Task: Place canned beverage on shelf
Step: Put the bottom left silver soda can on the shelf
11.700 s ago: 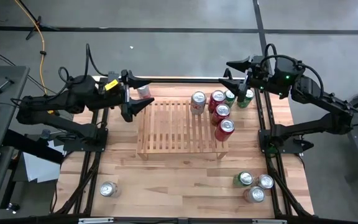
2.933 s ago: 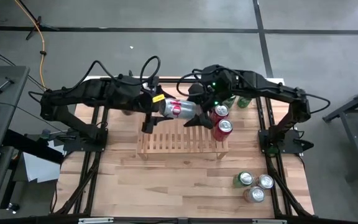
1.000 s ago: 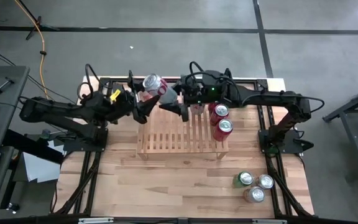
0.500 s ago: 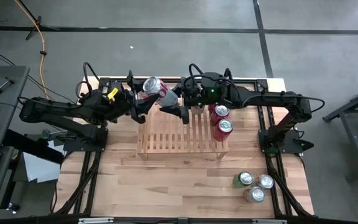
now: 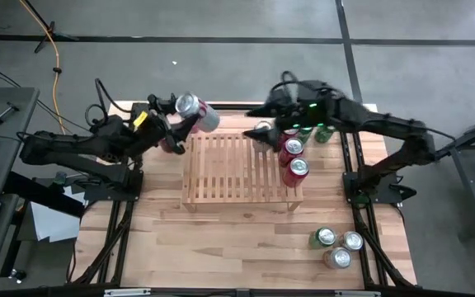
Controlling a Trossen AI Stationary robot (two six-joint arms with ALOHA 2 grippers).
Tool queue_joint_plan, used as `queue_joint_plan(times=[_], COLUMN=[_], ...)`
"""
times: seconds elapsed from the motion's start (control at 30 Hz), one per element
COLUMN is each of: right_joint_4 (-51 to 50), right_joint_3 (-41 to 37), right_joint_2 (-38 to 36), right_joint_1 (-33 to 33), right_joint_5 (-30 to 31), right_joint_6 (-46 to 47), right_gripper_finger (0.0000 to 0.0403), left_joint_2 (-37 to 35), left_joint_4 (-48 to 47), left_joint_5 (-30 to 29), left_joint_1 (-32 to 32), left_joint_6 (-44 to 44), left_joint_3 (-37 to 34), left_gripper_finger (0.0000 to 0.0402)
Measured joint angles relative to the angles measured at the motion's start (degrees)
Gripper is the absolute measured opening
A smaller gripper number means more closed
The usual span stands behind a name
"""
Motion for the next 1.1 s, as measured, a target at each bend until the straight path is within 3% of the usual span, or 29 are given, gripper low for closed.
queue_joint_plan(times=[0.17, 0.37, 0.5, 0.83, 1.1], right_joint_4=[-10.4, -17.5, -19.2, -21.8, -23.4], right_joint_3=[0.1, 0.1, 0.1, 0.0, 0.0], right_joint_2=[-8.7, -17.8, -21.6, -23.7, -22.5], right_joint_1=[0.4, 2.1, 2.4, 2.4, 2.5], right_joint_5=[8.6, 21.4, 26.9, 29.7, 29.6], right_joint_6=[-0.9, -0.6, 0.5, 0.5, 0.5], right_gripper_finger=[0.0319, 0.0320, 0.0321, 0.0321, 0.0321], left_joint_2=[3.3, 16.3, 24.9, 40.2, 42.2], left_joint_4=[0.7, 4.8, 8.4, 5.6, -2.0], left_joint_5=[4.9, 8.9, 9.5, 8.5, 6.3], left_joint_1=[0.1, -1.1, -2.3, -2.8, -2.7], left_joint_6=[-5.2, -12.9, -13.5, -4.8, -4.9], left_joint_3=[0.1, 0.0, 2.5, 15.0, 17.0], left_gripper_finger=[0.0278, 0.0278, 0.0278, 0.0278, 0.0278])
